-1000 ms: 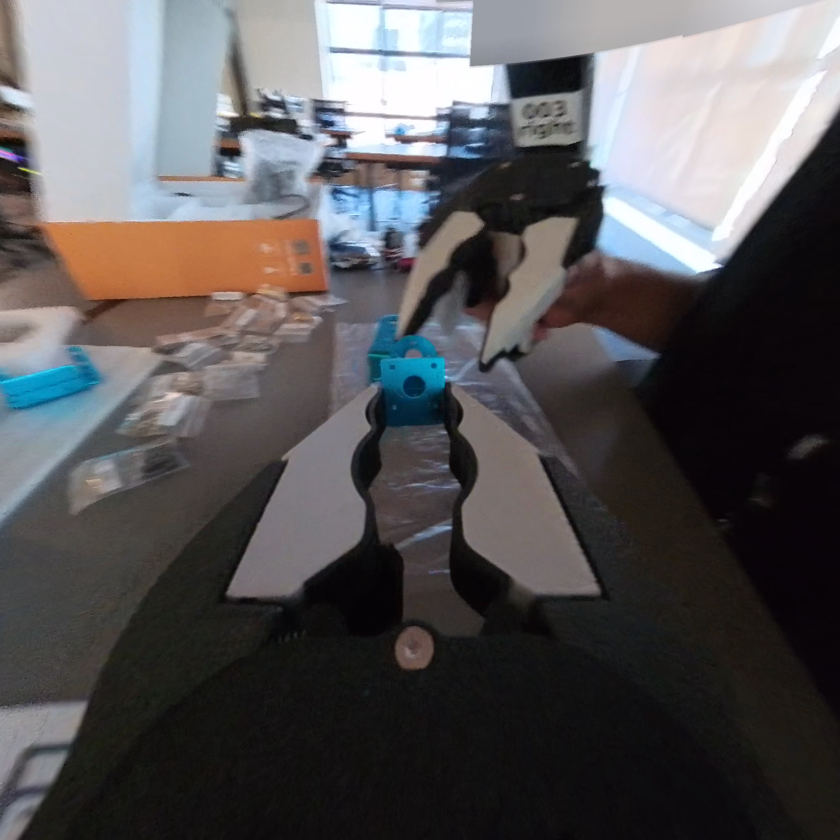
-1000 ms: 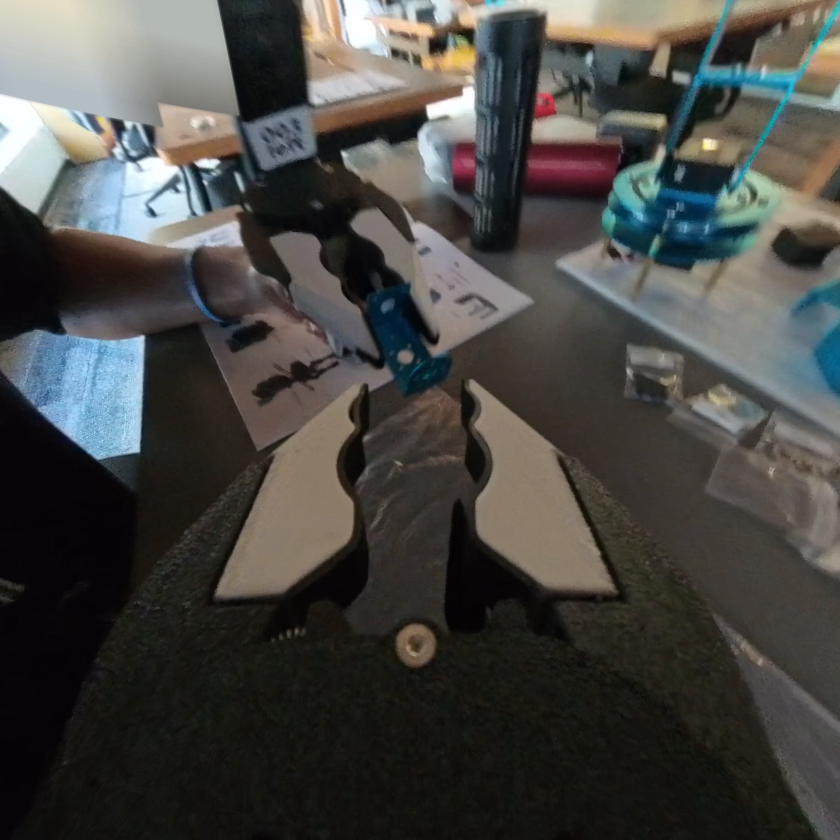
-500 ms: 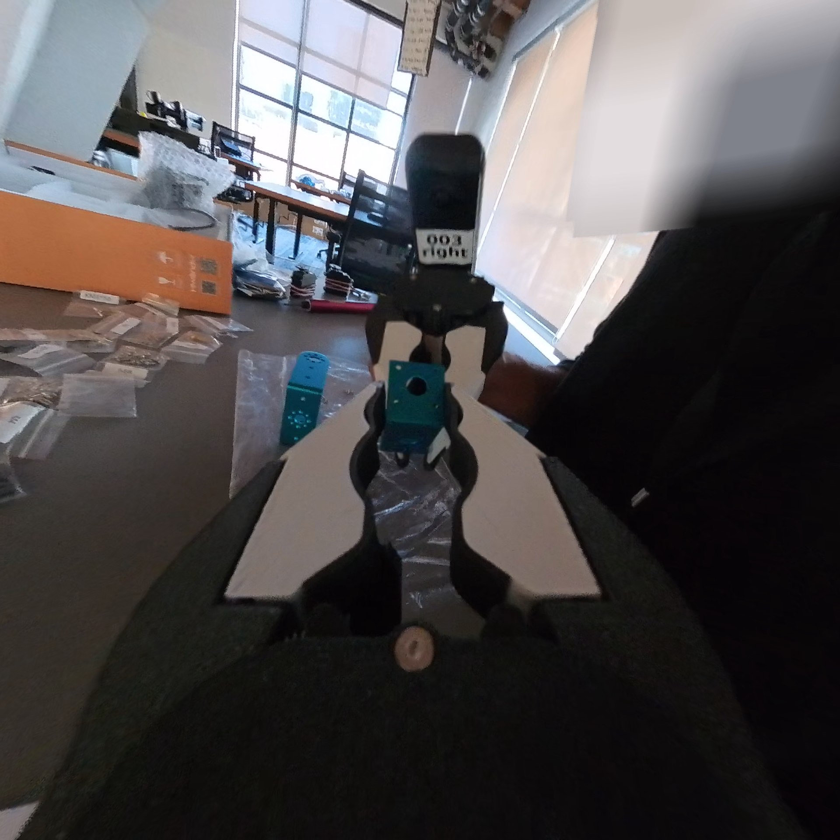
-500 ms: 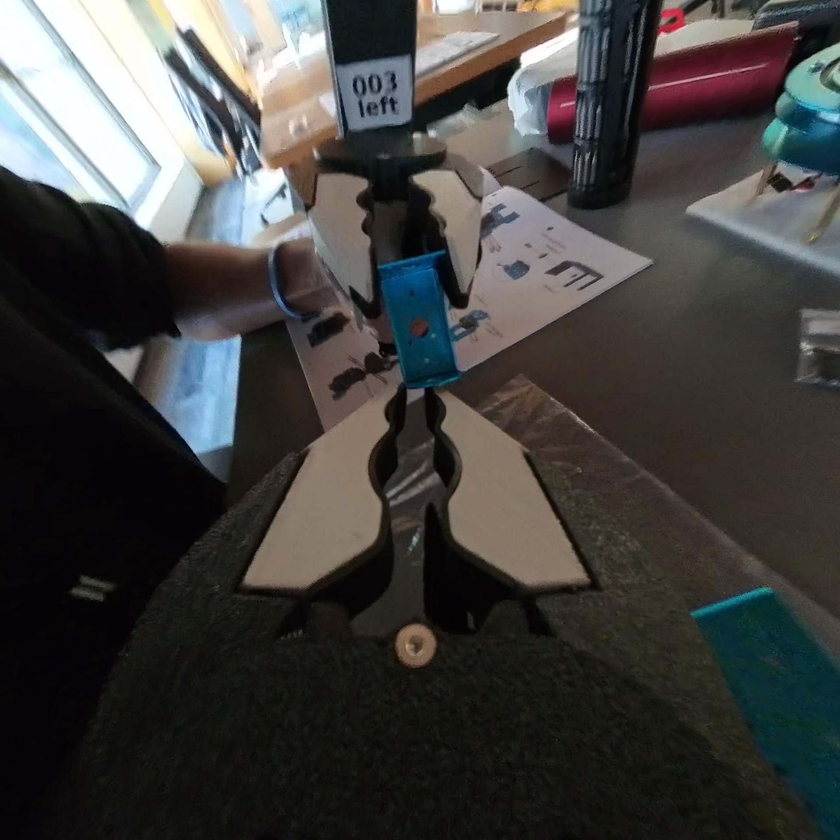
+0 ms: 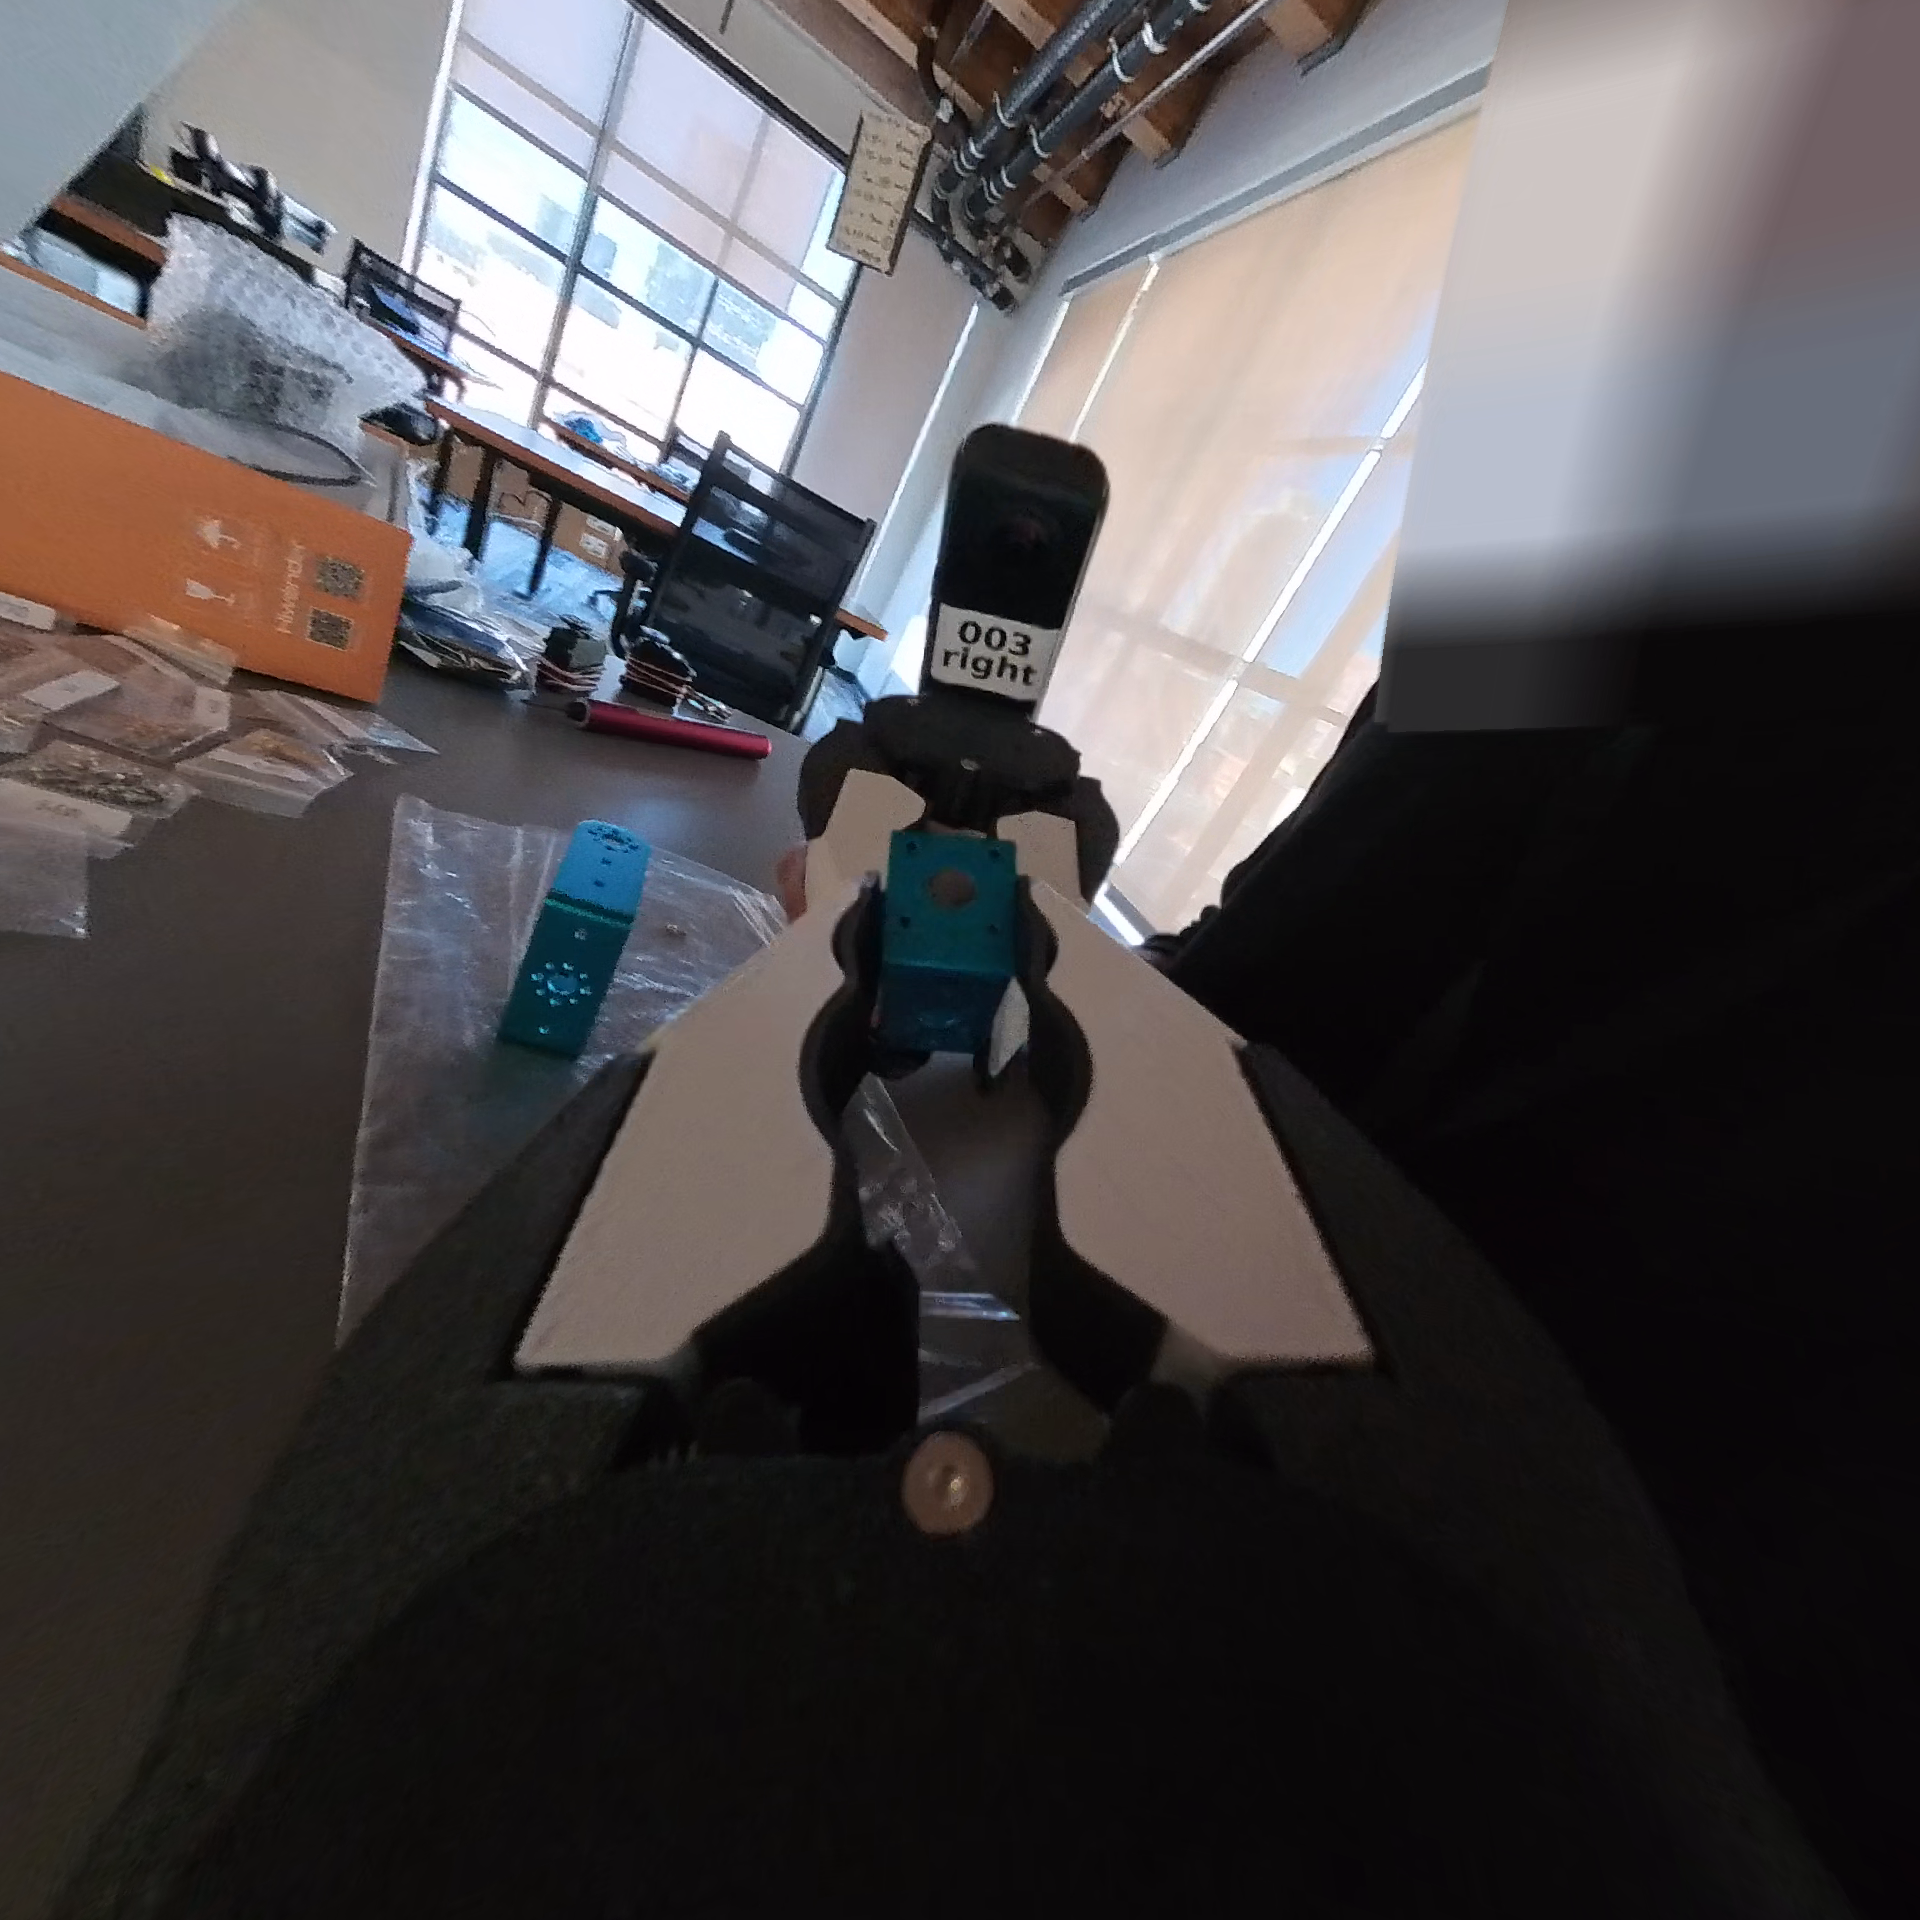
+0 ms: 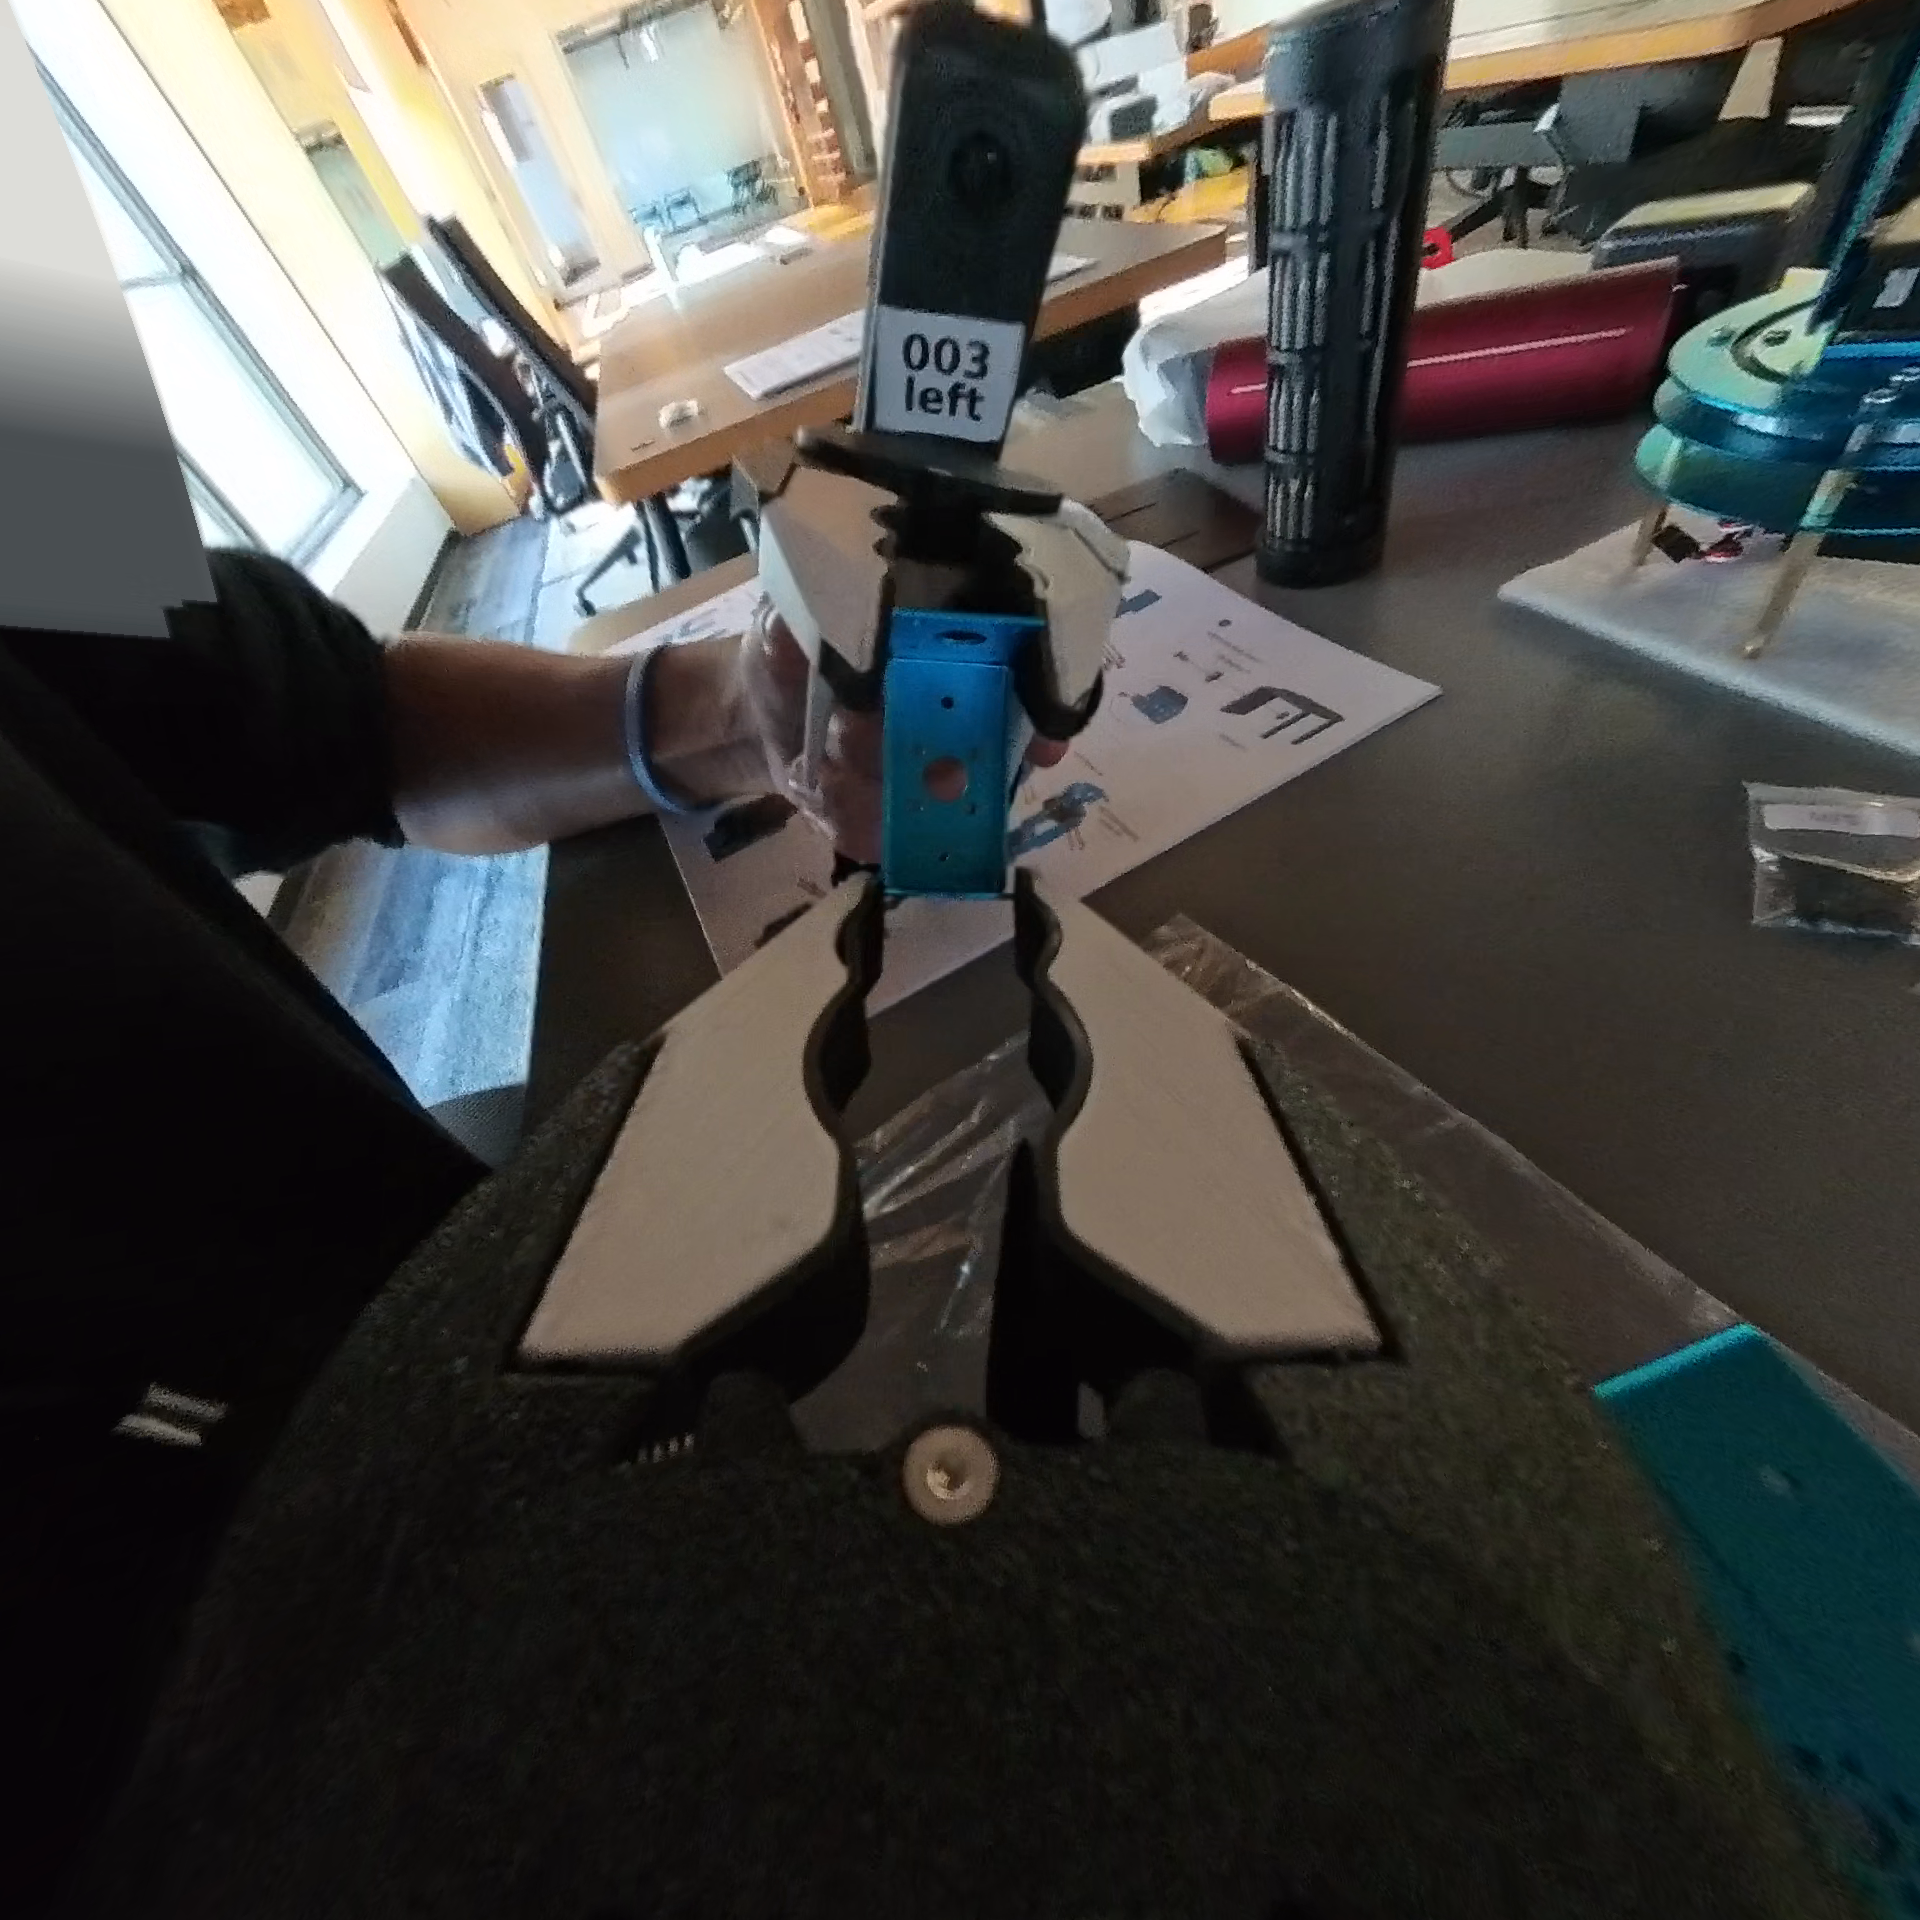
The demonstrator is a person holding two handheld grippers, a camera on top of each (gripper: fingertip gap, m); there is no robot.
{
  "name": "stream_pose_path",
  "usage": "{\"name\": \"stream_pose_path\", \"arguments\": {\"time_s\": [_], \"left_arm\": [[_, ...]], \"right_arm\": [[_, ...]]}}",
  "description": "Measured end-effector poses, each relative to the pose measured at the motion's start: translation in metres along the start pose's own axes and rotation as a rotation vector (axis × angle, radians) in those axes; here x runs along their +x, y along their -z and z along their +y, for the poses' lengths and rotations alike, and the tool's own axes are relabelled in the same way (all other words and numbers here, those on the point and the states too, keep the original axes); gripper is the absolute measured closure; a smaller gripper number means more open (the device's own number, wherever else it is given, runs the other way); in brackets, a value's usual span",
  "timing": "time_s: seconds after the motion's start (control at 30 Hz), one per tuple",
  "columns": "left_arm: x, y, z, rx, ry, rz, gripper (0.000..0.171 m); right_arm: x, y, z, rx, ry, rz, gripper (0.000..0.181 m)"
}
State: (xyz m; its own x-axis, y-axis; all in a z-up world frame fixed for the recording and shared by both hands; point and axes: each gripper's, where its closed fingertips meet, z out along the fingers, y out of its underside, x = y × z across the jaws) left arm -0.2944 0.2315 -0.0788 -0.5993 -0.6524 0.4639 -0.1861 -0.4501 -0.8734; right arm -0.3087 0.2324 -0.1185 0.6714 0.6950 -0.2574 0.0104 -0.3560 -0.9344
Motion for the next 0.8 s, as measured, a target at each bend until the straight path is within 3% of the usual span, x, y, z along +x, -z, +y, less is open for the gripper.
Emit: {"name": "stream_pose_path", "arguments": {"time_s": [0.17, 0.33, 0.53, 0.6, 0.67, 0.73, 0.8], "left_arm": [[-0.001, 0.001, -0.005, 0.038, 0.0, -0.091, 0.132], [0.008, -0.004, 0.0, 0.09, 0.019, -0.121, 0.149], [0.019, -0.011, 0.0, 0.208, 0.079, -0.155, 0.151], [0.021, -0.006, -0.005, 0.291, 0.084, -0.201, 0.15], [0.022, 0.008, -0.013, 0.412, 0.089, -0.248, 0.15], [0.027, 0.023, -0.021, 0.554, 0.097, -0.272, 0.15], [0.035, 0.032, -0.025, 0.661, 0.083, -0.281, 0.15]], "right_arm": [[-0.002, 0.006, -0.012, 0.047, -0.093, -0.004, 0.158], [-0.011, 0.011, -0.023, 0.08, -0.131, -0.061, 0.158], [-0.021, 0.023, -0.023, 0.066, -0.019, -0.081, 0.156], [-0.007, 0.031, -0.012, 0.0, 0.023, -0.014, 0.15], [0.027, 0.038, 0.014, -0.16, 0.019, 0.139, 0.134], [0.054, 0.041, 0.039, -0.302, 0.038, 0.256, 0.144], [0.06, 0.032, 0.05, -0.361, 0.013, 0.254, 0.148]]}}
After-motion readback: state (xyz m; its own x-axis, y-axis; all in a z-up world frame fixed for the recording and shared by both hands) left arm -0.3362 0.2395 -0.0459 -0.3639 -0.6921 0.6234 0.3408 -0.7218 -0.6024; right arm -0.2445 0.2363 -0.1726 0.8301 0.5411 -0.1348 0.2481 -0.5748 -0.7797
